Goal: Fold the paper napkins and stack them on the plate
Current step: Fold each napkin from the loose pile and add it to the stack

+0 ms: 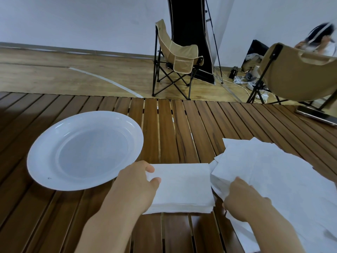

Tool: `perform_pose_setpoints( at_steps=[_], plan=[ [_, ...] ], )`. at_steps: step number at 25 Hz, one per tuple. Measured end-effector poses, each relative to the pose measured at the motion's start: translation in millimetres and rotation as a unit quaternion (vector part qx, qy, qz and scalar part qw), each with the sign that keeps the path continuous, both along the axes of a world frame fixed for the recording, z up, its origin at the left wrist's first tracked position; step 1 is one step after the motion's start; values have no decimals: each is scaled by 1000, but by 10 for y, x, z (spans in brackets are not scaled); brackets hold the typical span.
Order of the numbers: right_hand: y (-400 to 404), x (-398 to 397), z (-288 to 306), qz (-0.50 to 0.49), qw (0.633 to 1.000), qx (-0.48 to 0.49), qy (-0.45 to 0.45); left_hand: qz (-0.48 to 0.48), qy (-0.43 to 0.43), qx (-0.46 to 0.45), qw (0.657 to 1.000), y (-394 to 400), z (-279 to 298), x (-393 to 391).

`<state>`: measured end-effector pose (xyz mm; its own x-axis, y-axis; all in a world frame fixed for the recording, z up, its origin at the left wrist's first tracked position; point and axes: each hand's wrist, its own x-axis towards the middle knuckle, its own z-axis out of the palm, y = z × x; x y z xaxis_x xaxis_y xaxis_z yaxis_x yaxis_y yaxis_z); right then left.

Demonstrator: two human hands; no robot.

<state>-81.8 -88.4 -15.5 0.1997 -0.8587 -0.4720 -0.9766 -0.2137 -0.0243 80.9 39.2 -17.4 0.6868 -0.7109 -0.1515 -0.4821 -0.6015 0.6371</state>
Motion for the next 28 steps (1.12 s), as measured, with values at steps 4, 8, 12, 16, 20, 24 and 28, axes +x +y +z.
perform_pose_setpoints(
  at_steps=[4,8,12,16,20,24,28],
  plan=[
    [-45,21,36,-19,990,-106,-91,2,5,-4,1000,5,11,11],
    [-102,15,62,-62,924,-256,-277,2,7,-8,1000,25,-3,39],
    [-54,84,251,-26,832,-271,-484,-4,28,-22,999,21,27,53],
    [17,96,387,-38,726,-164,-667,-18,95,-84,992,1,78,79],
    [-4,71,398,-64,632,-31,-772,-39,152,-170,973,-32,153,95],
    [-75,38,366,-77,600,57,-794,-80,203,-238,946,-78,189,103],
    [-101,43,290,-81,654,71,-748,-72,149,-290,943,-82,228,103]
  ],
)
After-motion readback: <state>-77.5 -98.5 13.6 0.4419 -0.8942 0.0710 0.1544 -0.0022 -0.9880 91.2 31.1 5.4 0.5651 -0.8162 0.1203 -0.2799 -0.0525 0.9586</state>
